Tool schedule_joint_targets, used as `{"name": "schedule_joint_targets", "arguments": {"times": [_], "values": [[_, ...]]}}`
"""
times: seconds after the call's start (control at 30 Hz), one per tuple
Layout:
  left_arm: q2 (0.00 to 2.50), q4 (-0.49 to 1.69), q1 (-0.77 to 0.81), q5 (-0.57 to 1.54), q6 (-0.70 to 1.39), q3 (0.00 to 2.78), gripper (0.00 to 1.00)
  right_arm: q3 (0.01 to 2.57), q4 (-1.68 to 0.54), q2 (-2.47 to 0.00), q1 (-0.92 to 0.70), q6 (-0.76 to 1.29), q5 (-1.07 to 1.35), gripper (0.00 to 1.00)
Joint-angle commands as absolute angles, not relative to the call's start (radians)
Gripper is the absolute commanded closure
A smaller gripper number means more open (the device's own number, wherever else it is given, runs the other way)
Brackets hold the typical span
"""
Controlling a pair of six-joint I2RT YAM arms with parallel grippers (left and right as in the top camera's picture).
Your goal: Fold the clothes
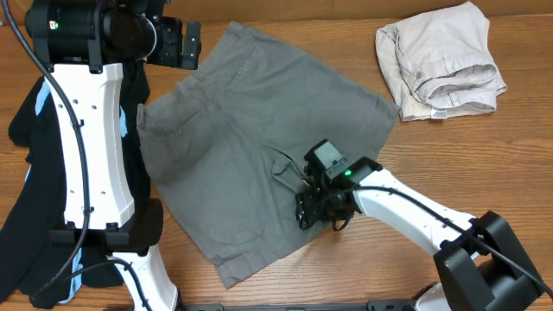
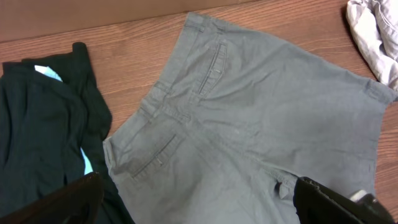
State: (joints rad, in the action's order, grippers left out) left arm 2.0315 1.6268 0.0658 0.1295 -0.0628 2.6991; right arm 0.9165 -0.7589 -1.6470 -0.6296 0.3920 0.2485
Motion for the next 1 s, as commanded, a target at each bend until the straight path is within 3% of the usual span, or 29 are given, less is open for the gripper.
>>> {"name": "schedule_joint_targets", "arguments": {"times": [0.0,0.1,0.23,0.33,0.6,0.97], "values": [[2.035,1.622,0.068,0.124,-0.083,2.694,0.0,0.864,-0.734,-1.648,-0.638,0.42,0.256,0.33],[2.035,1.619,0.068,0.124,-0.082,2.693,0.0,0.839,-0.718,-1.648,-0.638,0.429,0.256,0.48],[2.035,1.617,0.068,0.124,-0.083,2.693,0.0,0.836,-0.719,-1.648,-0.636,0.45,0.252,0.8],[2.035,1.612,0.068,0.124,-0.083,2.693,0.0,0.836,-0.731,-1.648,-0.612,0.482,0.253,0.96],[2.04,1.604,0.068,0.123,-0.083,2.692,0.0,0.838,-0.825,-1.648,-0.43,0.455,0.253,0.96],[2.139,1.614,0.068,0.122,-0.102,2.686,0.0,0.84,-0.834,-1.648,-0.04,0.276,0.261,0.96]]}}
